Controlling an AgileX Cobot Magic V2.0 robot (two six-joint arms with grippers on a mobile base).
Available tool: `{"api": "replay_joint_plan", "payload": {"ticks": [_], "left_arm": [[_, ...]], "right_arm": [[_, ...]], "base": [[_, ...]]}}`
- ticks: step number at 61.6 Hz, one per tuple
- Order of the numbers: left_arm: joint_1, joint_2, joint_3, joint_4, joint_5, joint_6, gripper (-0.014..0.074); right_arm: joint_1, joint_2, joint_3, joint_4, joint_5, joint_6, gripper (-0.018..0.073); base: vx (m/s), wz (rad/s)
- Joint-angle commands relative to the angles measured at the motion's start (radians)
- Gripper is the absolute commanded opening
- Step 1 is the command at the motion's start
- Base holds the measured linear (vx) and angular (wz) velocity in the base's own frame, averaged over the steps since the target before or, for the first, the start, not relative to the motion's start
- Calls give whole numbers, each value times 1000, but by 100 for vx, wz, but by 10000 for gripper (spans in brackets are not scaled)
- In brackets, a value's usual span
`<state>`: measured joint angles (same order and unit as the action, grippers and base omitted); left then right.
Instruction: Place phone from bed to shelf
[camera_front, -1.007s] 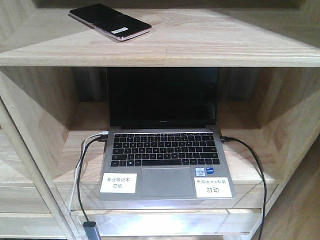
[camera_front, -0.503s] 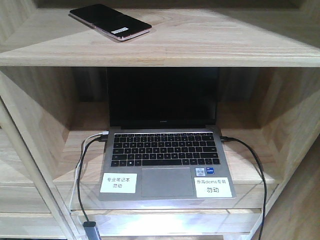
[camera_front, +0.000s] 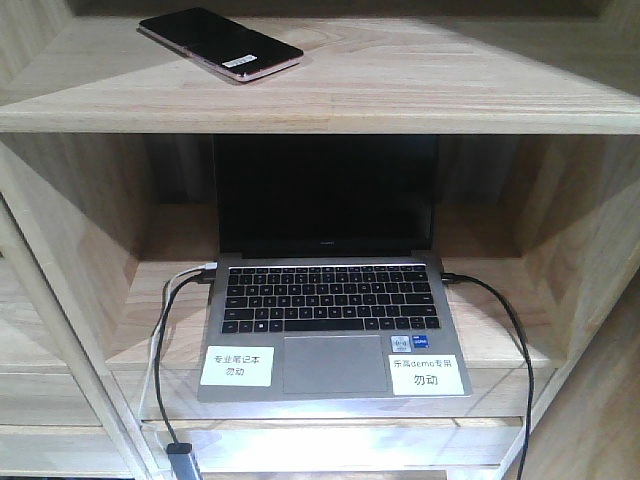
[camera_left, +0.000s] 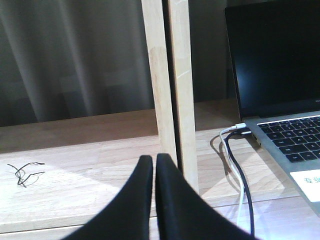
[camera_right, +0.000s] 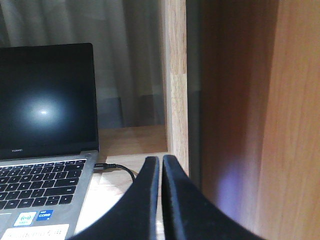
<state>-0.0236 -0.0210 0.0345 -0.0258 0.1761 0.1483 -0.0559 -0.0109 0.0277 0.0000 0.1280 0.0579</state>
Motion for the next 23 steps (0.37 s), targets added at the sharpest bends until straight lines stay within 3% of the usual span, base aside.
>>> {"api": "replay_joint_plan", "payload": {"ticks": [1,23], "left_arm": [[1,-5,-23,-9,-71,-6,1],[1,-5,-23,-9,-71,-6,1]], "right_arm": [[-5,-14,4,-15,-83,-14,-10],[-5,-14,4,-15,-83,-14,-10]], "base": [[0,0],[0,0]]}}
